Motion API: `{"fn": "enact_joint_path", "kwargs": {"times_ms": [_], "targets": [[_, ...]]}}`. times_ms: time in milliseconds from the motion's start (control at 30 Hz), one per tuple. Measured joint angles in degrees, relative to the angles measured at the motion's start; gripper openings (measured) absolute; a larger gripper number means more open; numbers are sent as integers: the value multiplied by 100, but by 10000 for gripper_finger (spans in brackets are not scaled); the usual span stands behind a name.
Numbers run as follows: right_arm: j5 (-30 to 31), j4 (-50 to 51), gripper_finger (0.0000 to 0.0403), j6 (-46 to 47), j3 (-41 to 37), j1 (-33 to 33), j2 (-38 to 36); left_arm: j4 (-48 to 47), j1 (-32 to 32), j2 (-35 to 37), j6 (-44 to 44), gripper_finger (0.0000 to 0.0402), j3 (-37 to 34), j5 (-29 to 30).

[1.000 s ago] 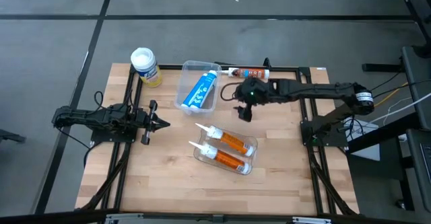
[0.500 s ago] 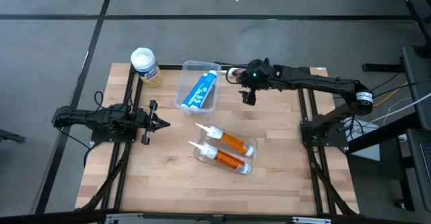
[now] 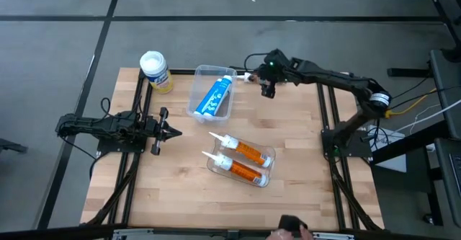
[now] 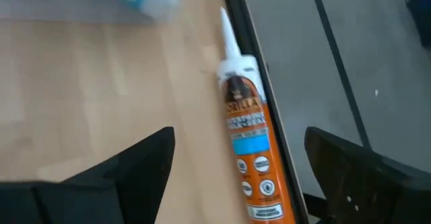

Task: Pick & place silicon tubes, Sealant and Lysol wipes
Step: Put the orange sealant into the bottom transparent bin

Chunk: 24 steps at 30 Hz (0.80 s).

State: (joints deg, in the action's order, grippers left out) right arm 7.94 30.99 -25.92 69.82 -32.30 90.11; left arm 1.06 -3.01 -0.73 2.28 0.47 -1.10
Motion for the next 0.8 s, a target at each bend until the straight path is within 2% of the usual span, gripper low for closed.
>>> {"fn": "enact_joint_path", "kwargs": {"times_ms": [333, 467, 800], "targets": [[-22, -155, 330, -1, 0, -548, 600, 0, 1, 0, -1, 6, 2, 1], [-243, -172, 330, -25, 0, -701, 748, 0, 1, 0, 0, 7, 1, 0], [-354, -279, 330, -1043, 0, -1053, 1021, 0, 1, 0, -1, 7, 1, 0]]}}
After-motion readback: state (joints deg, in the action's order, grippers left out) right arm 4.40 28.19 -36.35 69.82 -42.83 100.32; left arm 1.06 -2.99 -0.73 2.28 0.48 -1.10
